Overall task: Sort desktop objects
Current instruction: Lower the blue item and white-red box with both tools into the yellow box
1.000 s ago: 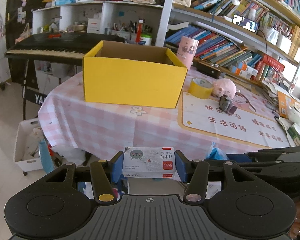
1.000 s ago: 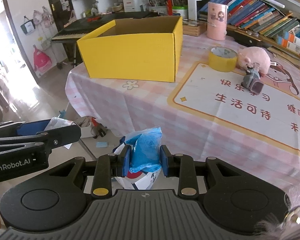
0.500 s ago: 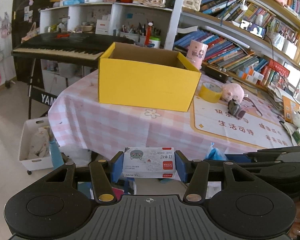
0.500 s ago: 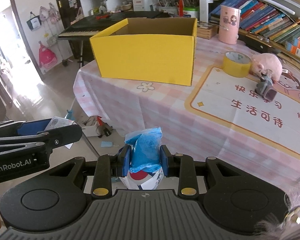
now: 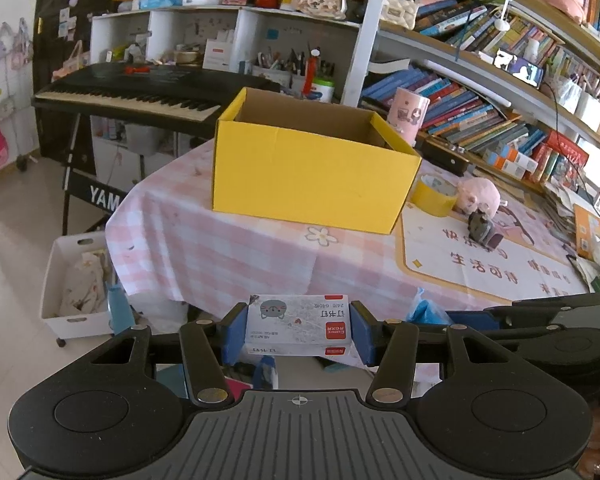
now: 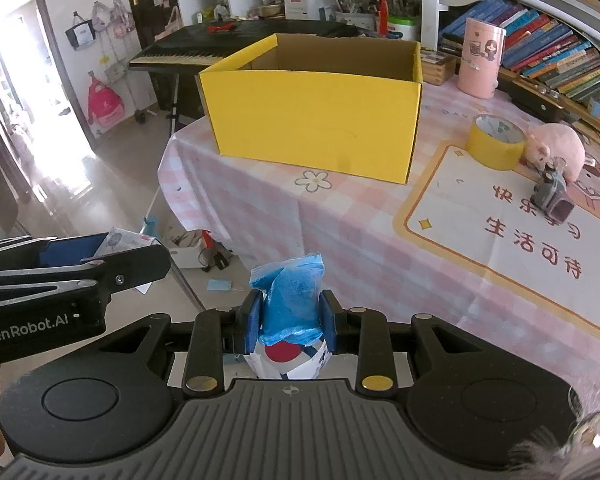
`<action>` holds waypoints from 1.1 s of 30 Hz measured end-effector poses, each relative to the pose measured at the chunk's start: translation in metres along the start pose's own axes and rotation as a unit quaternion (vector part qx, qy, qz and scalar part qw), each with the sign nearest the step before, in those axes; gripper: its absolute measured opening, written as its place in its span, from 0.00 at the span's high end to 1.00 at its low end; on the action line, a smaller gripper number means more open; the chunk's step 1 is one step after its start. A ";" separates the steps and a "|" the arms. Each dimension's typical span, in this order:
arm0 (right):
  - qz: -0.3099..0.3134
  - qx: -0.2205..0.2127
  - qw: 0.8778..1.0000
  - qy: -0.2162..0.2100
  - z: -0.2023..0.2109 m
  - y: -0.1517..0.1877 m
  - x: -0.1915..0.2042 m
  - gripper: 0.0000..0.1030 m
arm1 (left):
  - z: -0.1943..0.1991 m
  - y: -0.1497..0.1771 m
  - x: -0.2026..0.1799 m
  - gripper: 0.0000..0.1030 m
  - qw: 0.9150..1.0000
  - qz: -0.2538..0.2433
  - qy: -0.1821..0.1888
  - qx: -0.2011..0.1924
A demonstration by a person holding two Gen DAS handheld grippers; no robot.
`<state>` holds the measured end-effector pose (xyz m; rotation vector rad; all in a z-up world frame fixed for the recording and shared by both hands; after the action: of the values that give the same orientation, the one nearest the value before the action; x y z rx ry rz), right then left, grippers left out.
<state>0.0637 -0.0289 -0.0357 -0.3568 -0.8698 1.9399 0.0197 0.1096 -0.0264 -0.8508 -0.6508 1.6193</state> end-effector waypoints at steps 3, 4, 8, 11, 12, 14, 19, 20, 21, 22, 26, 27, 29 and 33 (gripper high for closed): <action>0.004 -0.004 1.000 -0.004 -0.004 -0.006 -0.001 0.73 | -0.003 -0.004 0.001 0.49 1.000 -0.002 -0.002 -0.005; 0.006 -0.006 1.000 -0.006 -0.005 -0.008 -0.001 0.73 | -0.005 -0.006 0.001 0.49 1.000 -0.004 -0.003 -0.007; 0.012 -0.018 1.000 -0.011 -0.013 -0.021 -0.003 0.73 | -0.013 -0.017 0.002 0.49 1.000 -0.015 -0.008 -0.016; 0.017 -0.031 0.999 -0.016 -0.019 -0.036 -0.006 0.73 | -0.019 -0.030 0.001 0.49 0.999 -0.022 -0.014 -0.034; 0.020 -0.039 0.999 -0.016 -0.020 -0.042 -0.008 0.73 | -0.020 -0.035 0.000 0.49 0.999 -0.024 -0.015 -0.041; 0.025 -0.057 0.998 -0.018 -0.021 -0.054 -0.011 0.73 | -0.024 -0.047 -0.001 0.49 0.998 -0.028 -0.017 -0.057; 0.023 -0.095 0.995 -0.018 -0.022 -0.092 -0.026 0.73 | -0.035 -0.079 -0.006 0.49 0.995 -0.033 -0.016 -0.092; 0.022 -0.102 0.994 -0.019 -0.022 -0.100 -0.029 0.73 | -0.038 -0.086 -0.008 0.49 0.994 -0.033 -0.016 -0.100; 0.021 -0.109 0.994 -0.019 -0.023 -0.108 -0.032 0.73 | -0.041 -0.092 -0.009 0.49 0.994 -0.033 -0.016 -0.106; 0.021 -0.114 0.993 -0.020 -0.023 -0.115 -0.036 0.73 | -0.044 -0.098 -0.010 0.49 0.993 -0.034 -0.017 -0.112; 0.016 -0.134 0.991 -0.025 -0.027 -0.143 -0.049 0.73 | -0.056 -0.122 -0.016 0.49 0.990 -0.039 -0.019 -0.132; 0.015 -0.137 0.990 -0.025 -0.029 -0.149 -0.053 0.73 | -0.060 -0.126 -0.018 0.49 0.990 -0.040 -0.020 -0.134; 0.013 -0.143 0.989 -0.026 -0.034 -0.160 -0.060 0.73 | -0.067 -0.134 -0.020 0.49 0.989 -0.044 -0.022 -0.137; 0.014 -0.146 0.989 -0.025 -0.049 -0.179 -0.075 0.73 | -0.085 -0.147 -0.024 0.49 0.989 -0.049 -0.031 -0.138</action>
<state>0.2451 -0.0184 0.0474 -0.4956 -1.1922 1.8559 0.1759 0.1143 0.0446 -0.9562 -0.9622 1.4925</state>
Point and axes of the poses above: each gripper's, at about its wrist camera, not at the fingertips, and z roughly against the way its jaws point, x to its left, y to its underside, the point moved 3 cm from there along -z, roughly the way its jaws point, and after that the axes turned 2 degrees about -x, right-handed, at the moved point
